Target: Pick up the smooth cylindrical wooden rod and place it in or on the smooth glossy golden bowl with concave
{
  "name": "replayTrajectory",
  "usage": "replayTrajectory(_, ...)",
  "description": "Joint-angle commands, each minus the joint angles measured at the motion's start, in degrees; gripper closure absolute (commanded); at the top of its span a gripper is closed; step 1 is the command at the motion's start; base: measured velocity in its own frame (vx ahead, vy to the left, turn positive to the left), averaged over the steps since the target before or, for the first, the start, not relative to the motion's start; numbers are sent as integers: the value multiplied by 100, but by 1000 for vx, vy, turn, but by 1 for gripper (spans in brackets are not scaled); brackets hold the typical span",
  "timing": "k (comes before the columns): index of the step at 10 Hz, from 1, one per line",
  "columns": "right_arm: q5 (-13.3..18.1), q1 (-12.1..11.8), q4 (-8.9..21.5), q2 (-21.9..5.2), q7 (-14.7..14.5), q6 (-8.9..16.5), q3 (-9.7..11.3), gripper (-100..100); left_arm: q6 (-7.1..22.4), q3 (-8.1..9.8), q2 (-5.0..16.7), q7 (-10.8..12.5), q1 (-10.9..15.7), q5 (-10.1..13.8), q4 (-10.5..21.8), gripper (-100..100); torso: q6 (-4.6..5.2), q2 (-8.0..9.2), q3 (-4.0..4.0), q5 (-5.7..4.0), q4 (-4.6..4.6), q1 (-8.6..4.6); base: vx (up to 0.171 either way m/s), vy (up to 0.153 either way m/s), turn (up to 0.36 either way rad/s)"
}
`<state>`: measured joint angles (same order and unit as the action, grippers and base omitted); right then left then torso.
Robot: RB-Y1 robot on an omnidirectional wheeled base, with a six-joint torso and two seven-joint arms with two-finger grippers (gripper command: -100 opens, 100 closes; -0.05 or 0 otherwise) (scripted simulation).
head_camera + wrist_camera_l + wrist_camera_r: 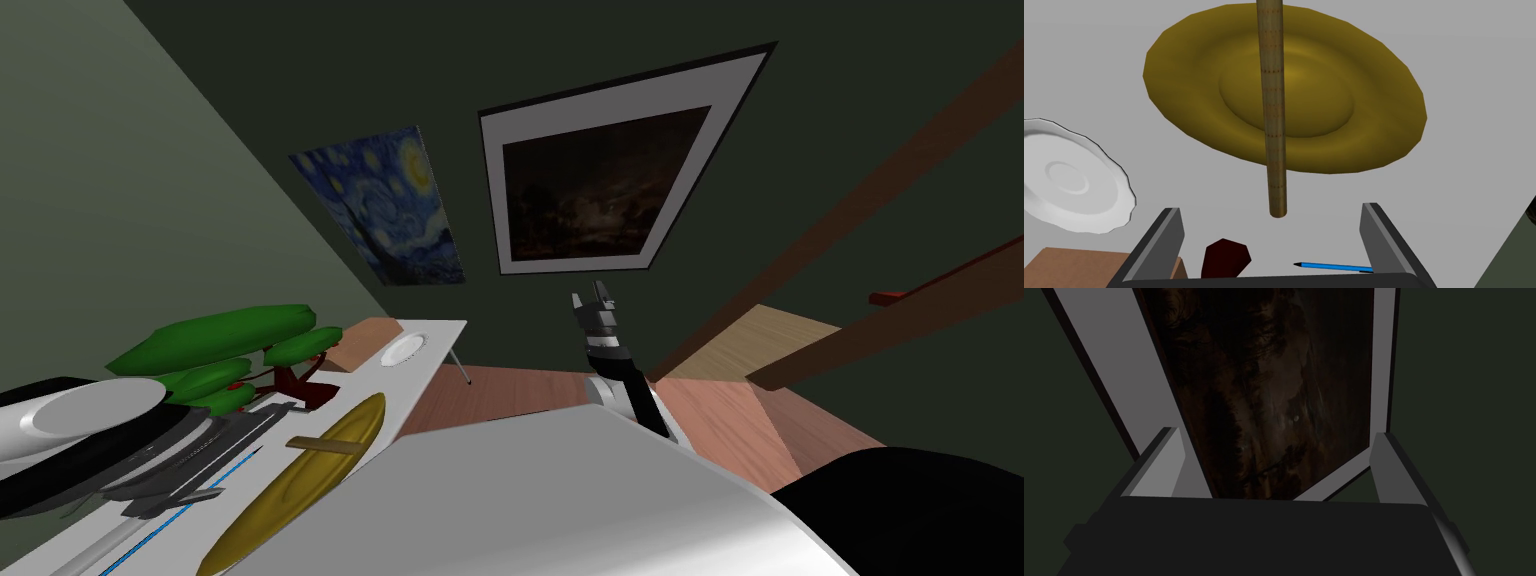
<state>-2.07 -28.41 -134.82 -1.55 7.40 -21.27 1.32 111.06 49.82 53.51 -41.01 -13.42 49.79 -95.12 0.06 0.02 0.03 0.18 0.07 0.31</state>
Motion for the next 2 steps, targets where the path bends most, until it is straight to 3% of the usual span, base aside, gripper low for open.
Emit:
replayTrajectory(1, 0, 0, 0, 0, 0, 0, 0, 0, 0, 0, 0, 0, 0, 0, 0, 0, 0, 0, 0, 0, 0, 0, 0, 0, 0)
replayTrajectory(2, 0, 0, 0, 0, 0, 0, 0, 0, 0, 0, 0, 0, 0, 0, 0, 0, 0, 0, 0, 0, 0, 0, 0, 0, 0)
